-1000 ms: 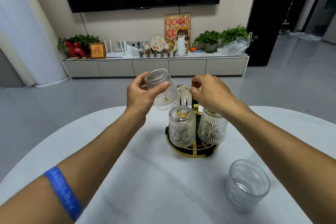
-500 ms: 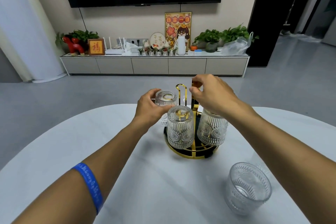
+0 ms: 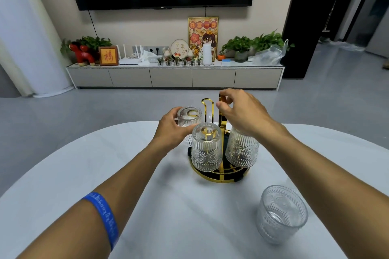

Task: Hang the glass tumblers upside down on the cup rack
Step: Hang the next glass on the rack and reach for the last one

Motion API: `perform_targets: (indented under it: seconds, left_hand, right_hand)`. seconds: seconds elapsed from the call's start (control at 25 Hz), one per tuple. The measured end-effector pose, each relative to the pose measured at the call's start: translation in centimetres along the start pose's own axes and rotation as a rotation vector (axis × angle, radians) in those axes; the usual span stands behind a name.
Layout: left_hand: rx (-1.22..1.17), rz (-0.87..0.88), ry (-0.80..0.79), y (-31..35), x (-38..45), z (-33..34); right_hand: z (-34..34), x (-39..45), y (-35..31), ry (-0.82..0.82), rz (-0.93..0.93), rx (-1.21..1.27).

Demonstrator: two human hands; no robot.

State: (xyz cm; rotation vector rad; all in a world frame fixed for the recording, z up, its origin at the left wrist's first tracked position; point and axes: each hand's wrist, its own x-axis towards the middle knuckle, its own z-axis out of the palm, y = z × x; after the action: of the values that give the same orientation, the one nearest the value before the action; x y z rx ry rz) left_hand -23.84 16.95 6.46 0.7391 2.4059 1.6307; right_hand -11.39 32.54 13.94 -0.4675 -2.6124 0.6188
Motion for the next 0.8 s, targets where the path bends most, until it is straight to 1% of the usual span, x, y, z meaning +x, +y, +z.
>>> perform_targets:
  seconds: [0.08, 0.12, 0.2, 0.24, 0.28, 0.32, 0.36, 0.48, 0.52, 0.6, 0.64, 0.72, 0.76, 0.8]
  left_hand:
    - [-0.013, -0.067, -0.020, 0.4, -0.8, -0.5]
    - [-0.021, -0.110, 0.007, 0.6, -1.7, -0.8]
    - [-0.072, -0.156, 0.153, 0.4, -5.0, -1.5]
    - [-0.115, -0.143, 0.239, 0.1, -7.2, -1.8]
    - [-0.154, -0.111, 0.296, -0.2, -9.7, -1.9]
    - [-0.175, -0.076, 0.300, -0.2, -12.2, -1.6]
    - [-0.164, -0.048, 0.259, -0.2, -14.4, -1.1]
    - [-0.068, -0.019, 0.110, 0.0, -18.7, 0.5]
    - [-0.069, -0.022, 0.098, 0.3, -19.4, 0.7]
    - [-0.075, -0.027, 0.103, 1.6, -19.9, 0.5]
    - [-0.071, -0.024, 0.097, 2.3, -20.0, 0.3]
    - [-0.061, -0.008, 0.080, 3.9, -20.3, -0.2]
    - [-0.066, -0.019, 0.062, 4.8, -20.4, -0.4]
    - [-0.084, -0.050, 0.030, 5.6, -20.5, -0.5]
  right_hand:
    - [-0.5, -0.7, -0.2, -0.026, -0.001, 0.061]
    - [-0.9, -1.9, 0.2, 0.007, 0.003, 0.100]
    - [-1.6, -5.9, 1.9, 0.136, 0.012, 0.134]
    - [-1.6, -8.6, 2.9, 0.194, 0.021, 0.103]
    - [-1.5, -11.5, 3.9, 0.226, 0.048, 0.039]
    - [-1.4, -14.5, 4.6, 0.218, 0.090, -0.040]
    - [-1.3, -16.9, 5.1, 0.174, 0.137, -0.118]
    - [0.1, -20.1, 5.4, -0.099, 0.198, -0.379]
    - [0.5, -20.3, 5.1, -0.166, 0.192, -0.458]
    - [1.0, -20.3, 4.5, -0.240, 0.179, -0.550]
    - [1.0, -20.2, 4.5, -0.267, 0.196, -0.546]
    - [0.1, -20.0, 4.2, -0.289, 0.263, -0.423]
    - [-0.6, -20.0, 3.9, -0.260, 0.299, -0.314]
    - [-1.3, -20.1, 3.5, -0.197, 0.338, -0.172]
